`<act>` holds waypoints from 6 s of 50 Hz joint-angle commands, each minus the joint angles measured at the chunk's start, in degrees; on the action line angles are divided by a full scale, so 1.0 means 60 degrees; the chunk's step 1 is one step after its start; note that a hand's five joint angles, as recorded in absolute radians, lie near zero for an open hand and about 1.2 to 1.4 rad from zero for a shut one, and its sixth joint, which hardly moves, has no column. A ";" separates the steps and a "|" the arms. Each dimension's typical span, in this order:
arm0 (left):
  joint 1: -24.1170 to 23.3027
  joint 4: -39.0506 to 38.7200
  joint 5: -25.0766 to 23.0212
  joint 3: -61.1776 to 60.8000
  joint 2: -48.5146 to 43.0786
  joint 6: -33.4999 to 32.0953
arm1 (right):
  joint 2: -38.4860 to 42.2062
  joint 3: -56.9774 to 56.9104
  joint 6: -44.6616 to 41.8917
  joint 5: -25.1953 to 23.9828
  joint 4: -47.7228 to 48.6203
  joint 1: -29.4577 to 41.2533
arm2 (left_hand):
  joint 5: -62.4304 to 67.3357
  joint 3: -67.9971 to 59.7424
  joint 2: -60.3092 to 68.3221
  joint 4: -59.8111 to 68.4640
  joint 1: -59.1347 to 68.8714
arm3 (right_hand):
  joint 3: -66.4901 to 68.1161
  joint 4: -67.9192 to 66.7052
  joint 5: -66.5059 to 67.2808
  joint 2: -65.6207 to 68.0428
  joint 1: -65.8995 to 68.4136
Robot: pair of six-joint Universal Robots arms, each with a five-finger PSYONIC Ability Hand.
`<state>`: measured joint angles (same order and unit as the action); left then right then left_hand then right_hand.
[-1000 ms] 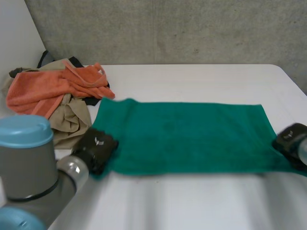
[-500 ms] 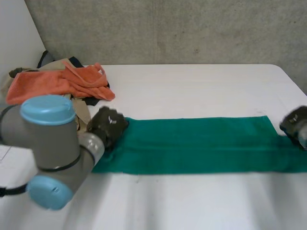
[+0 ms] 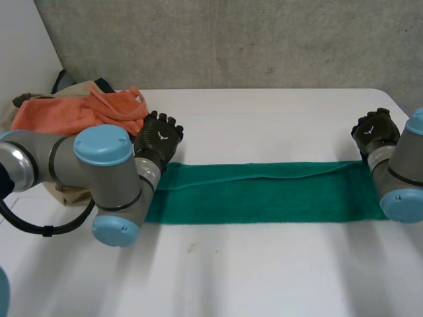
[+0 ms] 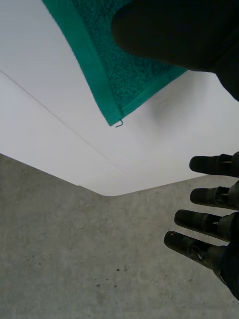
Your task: Fold the laundry.
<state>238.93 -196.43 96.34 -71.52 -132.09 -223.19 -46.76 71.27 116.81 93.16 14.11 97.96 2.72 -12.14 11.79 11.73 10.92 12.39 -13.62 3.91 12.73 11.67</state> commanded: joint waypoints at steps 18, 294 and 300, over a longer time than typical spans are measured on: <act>0.0607 -0.0292 -0.0427 0.0785 -0.1041 0.0020 | 0.0688 -0.0964 0.0731 -0.0848 0.0064 -0.0141 | -0.0250 0.0154 -0.0095 -0.0085 0.0050 | -0.0399 0.0603 -0.0652 -0.0454 -0.0278; -0.1399 0.3003 -0.3429 0.0202 0.3162 0.5410 | 0.3777 -0.6586 0.9990 -0.2578 -0.3126 -0.1897 | 0.0283 -0.0379 0.0439 0.0449 0.0584 | 1.1268 -1.1064 1.1015 1.1212 1.1389; -0.1662 0.3003 -0.3459 0.0274 0.3177 0.5673 | 0.5214 -0.9298 0.9302 -0.2475 -0.4080 -0.2776 | 0.0311 -0.0407 0.0466 0.0476 0.0611 | 1.1268 -1.1064 1.1015 1.1212 1.1389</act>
<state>230.44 -178.42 75.74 -70.29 -113.05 -190.66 -23.11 30.07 176.48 77.80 -5.24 85.97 3.97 -14.60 14.31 14.28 14.79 64.93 -68.00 53.52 65.95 51.24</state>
